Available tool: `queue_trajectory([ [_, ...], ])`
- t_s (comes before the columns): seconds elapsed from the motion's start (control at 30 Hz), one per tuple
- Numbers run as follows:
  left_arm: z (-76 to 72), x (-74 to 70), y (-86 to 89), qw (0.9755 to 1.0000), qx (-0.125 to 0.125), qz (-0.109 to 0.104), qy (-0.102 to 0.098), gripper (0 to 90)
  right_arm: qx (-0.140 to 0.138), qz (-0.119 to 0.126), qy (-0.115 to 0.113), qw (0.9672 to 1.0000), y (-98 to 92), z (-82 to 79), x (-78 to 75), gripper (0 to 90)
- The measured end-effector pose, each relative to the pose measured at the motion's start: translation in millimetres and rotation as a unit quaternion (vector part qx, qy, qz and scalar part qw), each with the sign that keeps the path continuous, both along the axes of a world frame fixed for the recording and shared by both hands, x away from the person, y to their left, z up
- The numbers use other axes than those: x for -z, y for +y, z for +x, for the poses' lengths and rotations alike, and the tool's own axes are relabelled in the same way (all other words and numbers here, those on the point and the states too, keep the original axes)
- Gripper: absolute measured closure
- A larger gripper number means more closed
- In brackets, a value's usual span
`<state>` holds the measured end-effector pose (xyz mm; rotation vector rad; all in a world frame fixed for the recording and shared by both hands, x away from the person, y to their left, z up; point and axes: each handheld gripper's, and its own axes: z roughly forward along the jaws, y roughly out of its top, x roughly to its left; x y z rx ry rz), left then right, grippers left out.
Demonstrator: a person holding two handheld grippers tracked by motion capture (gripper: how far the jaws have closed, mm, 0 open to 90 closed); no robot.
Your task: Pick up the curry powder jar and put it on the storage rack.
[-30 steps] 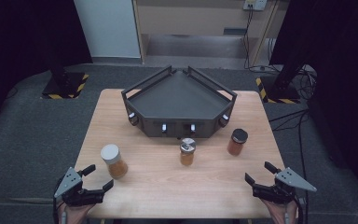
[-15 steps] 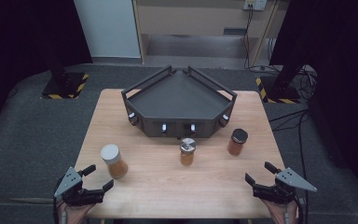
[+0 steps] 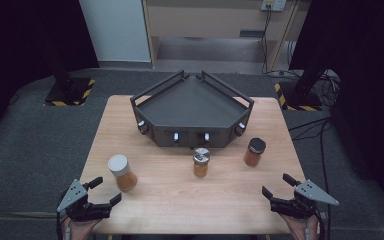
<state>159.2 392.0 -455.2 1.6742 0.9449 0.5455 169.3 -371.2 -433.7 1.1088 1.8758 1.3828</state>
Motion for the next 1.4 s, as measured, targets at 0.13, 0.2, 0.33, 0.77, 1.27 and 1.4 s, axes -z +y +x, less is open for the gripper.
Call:
queue_trajectory([
  [0.13, 0.0, 0.1, 0.2, 1.0000, 0.002, -0.001, -0.001, 3.7, -0.001, -0.001, 0.001, 1.0000, 0.3, 0.4, 0.1, 9.0],
  [0.2, 0.2, -0.5, -0.2, 1.0000, 0.004, 0.002, -0.001, 3.7, -0.001, 0.000, 0.002, 1.0000, 0.1, 0.3, -0.2, 9.1],
  [0.33, 0.0, -0.7, -0.6, 1.0000, 0.004, 0.003, -0.002, 3.8, -0.002, 0.000, 0.001, 1.0000, 0.0, 0.8, 0.2, 9.1],
  [0.77, -0.5, -1.5, -1.4, 1.0000, 0.003, 0.003, -0.002, 3.6, -0.002, -0.001, 0.002, 1.0000, 0.3, 0.9, 0.0, 9.1],
  [1.27, -4.4, -15.4, -6.8, 0.9999, -0.005, 0.015, 0.007, 4.5, -0.001, -0.003, 0.001, 1.0000, 0.9, 0.8, -0.2, 9.1],
  [1.4, -4.2, -23.1, -5.5, 0.9998, -0.004, 0.019, 0.005, 4.6, -0.001, -0.002, 0.002, 1.0000, 0.7, 0.8, -0.2, 9.1],
])
